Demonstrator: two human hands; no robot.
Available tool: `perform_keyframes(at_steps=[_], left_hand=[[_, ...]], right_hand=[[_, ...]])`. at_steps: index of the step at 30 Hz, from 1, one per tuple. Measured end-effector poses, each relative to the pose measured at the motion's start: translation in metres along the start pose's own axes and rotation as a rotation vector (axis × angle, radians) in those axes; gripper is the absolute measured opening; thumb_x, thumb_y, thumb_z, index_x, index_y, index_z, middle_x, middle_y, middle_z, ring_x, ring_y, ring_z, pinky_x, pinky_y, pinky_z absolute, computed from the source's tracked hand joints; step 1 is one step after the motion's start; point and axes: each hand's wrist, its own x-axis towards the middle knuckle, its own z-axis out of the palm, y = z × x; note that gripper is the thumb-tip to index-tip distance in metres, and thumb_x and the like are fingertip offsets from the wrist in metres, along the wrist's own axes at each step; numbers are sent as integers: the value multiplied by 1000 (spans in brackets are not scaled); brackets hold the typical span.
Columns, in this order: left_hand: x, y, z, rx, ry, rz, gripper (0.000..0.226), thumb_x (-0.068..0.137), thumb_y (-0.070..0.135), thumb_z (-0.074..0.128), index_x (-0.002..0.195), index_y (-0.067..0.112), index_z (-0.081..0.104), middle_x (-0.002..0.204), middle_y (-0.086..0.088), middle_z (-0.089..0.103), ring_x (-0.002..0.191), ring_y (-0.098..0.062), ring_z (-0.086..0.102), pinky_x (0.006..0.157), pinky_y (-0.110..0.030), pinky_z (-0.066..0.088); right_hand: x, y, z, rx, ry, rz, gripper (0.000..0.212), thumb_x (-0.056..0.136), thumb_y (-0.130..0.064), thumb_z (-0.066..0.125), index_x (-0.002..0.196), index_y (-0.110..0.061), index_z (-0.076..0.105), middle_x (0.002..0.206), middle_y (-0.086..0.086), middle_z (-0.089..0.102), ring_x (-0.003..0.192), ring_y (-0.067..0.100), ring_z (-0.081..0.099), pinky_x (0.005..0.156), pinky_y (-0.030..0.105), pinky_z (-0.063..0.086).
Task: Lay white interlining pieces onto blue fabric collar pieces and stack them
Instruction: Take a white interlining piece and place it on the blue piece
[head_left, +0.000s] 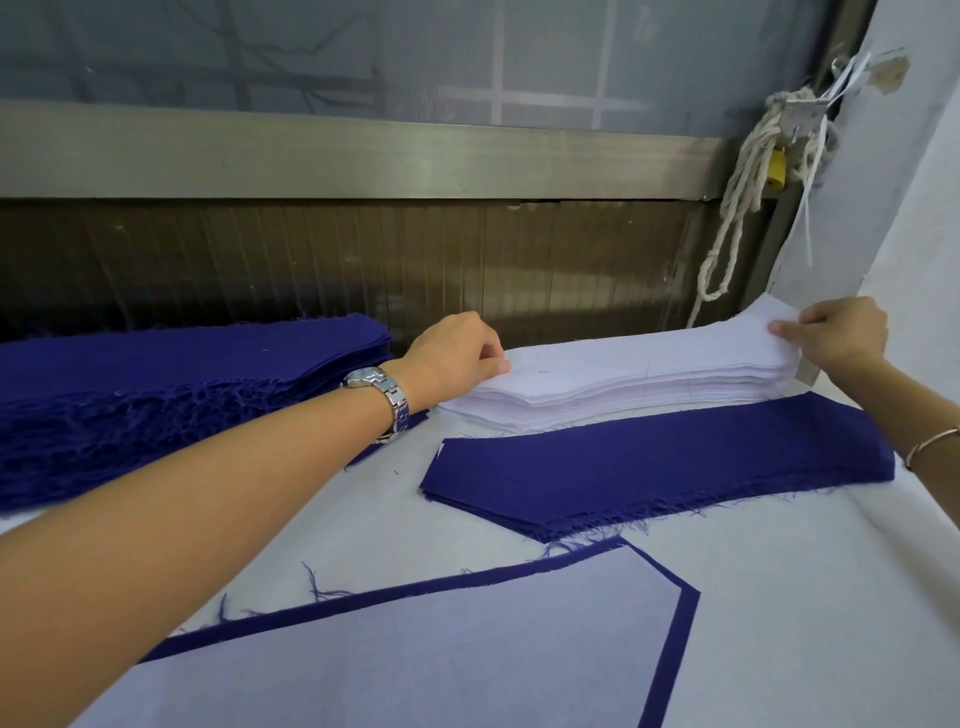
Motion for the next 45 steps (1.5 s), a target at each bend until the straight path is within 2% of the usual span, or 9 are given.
perform_keyframes(at_steps=[4, 8, 12, 19, 24, 33, 36, 41, 45], left_hand=[[0, 0, 0, -5, -4, -4, 21, 97, 26, 62, 106, 11, 74, 95, 1, 62, 89, -14, 59, 76, -26, 43], [1, -2, -2, -12, -18, 1, 21, 97, 25, 63, 105, 10, 75, 101, -2, 68, 95, -17, 62, 79, -28, 45], [2, -4, -8, -29, -73, 4, 27, 96, 25, 65, 116, 9, 72, 102, 4, 60, 96, -12, 58, 85, -25, 44], [4, -4, -8, -33, -108, -14, 10, 95, 22, 65, 103, 17, 62, 101, -4, 54, 93, -18, 52, 87, -28, 44], [3, -4, -6, -10, -58, -47, 46, 93, 25, 68, 136, 10, 58, 135, -6, 58, 128, -26, 49, 108, -44, 41], [-13, -6, -5, 11, 304, 61, 14, 87, 31, 75, 90, 17, 73, 100, 4, 63, 97, -15, 53, 90, -34, 43], [-18, -7, -6, -78, 350, 84, 13, 92, 28, 70, 90, 16, 72, 94, 5, 64, 90, -12, 55, 85, -31, 47], [-26, -6, -11, -90, 260, 146, 13, 92, 28, 69, 95, 16, 71, 92, 5, 69, 87, -10, 62, 83, -36, 55], [-30, -7, -10, -121, 265, 148, 15, 96, 28, 65, 102, 15, 69, 96, 2, 71, 84, -9, 65, 81, -39, 56]], right_hand=[[1, 8, 2, 53, -50, 12, 42, 92, -19, 70, 60, 4, 55, 61, 14, 45, 60, 27, 39, 62, 34, 35], [3, 14, 4, 147, -108, -2, 15, 93, -9, 66, 90, 5, 66, 84, 13, 55, 83, 25, 48, 70, 36, 40], [3, 16, 0, 170, -99, -49, 36, 89, -3, 70, 124, 3, 64, 108, 11, 60, 98, 26, 56, 79, 34, 49], [-2, 22, -9, 334, -85, -3, 14, 91, -7, 71, 104, -4, 65, 101, 13, 63, 87, 26, 58, 62, 21, 52], [-7, 24, -17, 413, -124, -59, 26, 97, -8, 63, 80, -26, 55, 86, 0, 60, 73, 11, 55, 49, 7, 46], [-9, 28, -17, 373, -139, -22, 22, 96, -6, 63, 81, -20, 56, 90, 6, 57, 72, 10, 52, 61, 19, 44], [-11, 26, -21, 384, -78, 18, 27, 92, -4, 69, 73, -19, 55, 76, 1, 54, 66, 12, 49, 50, 9, 44], [-14, 23, -27, 423, -94, 37, 26, 90, -5, 70, 73, -19, 56, 81, 1, 58, 73, 12, 52, 71, 23, 41], [-14, 23, -29, 432, -126, 64, 15, 93, -5, 63, 90, -19, 59, 85, -2, 60, 75, 11, 53, 69, 21, 40]])
